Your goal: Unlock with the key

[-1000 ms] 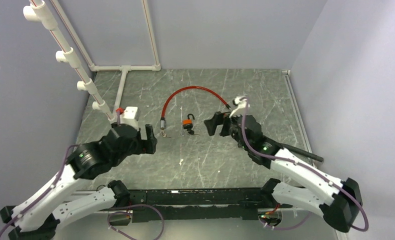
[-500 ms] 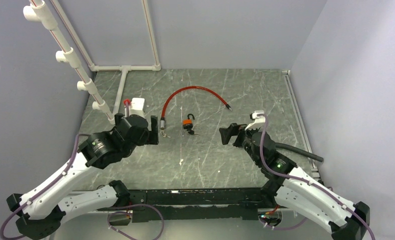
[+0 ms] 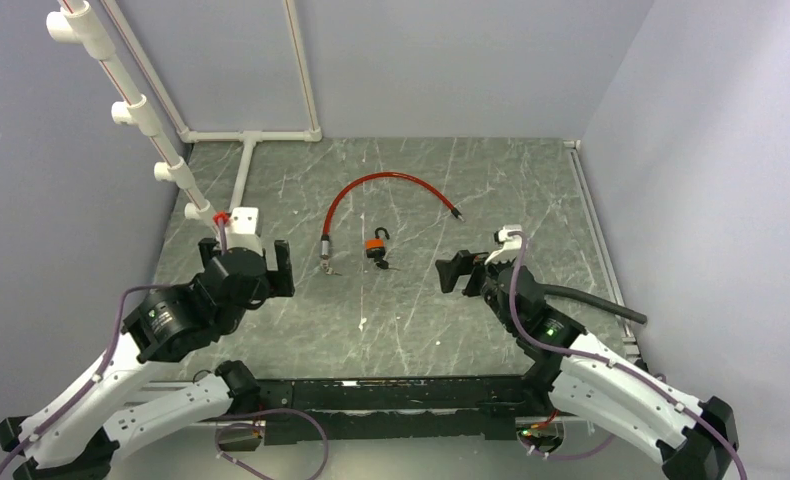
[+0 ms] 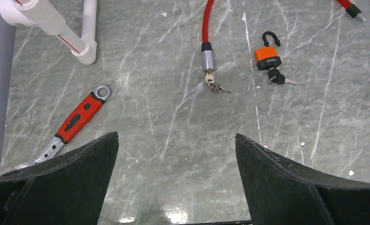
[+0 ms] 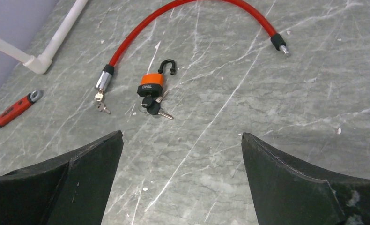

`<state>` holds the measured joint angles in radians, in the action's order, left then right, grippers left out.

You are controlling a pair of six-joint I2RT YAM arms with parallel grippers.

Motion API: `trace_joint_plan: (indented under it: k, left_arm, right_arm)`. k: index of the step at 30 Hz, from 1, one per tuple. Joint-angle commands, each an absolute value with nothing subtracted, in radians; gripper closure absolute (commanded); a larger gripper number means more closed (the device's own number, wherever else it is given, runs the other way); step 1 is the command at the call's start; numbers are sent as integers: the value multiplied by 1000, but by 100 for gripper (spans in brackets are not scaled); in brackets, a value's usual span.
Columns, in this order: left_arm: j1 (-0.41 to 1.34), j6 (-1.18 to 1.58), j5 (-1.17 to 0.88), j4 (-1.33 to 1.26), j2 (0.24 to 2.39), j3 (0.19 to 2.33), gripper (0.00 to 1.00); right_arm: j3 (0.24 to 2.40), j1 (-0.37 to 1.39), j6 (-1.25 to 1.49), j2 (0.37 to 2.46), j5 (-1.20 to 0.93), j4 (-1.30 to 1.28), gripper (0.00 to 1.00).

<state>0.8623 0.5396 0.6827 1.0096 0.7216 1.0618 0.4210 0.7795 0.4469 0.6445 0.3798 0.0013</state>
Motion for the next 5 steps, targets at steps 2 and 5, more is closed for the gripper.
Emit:
trace_joint_plan:
  k: [2, 5]
  left_arm:
    - [860, 530, 738, 988, 703, 1056, 0]
    - [861, 527, 741, 989, 710, 1058, 1]
  right_arm:
    - [451, 781, 422, 698, 310, 71, 0]
    - [446, 781, 418, 704, 276, 102, 0]
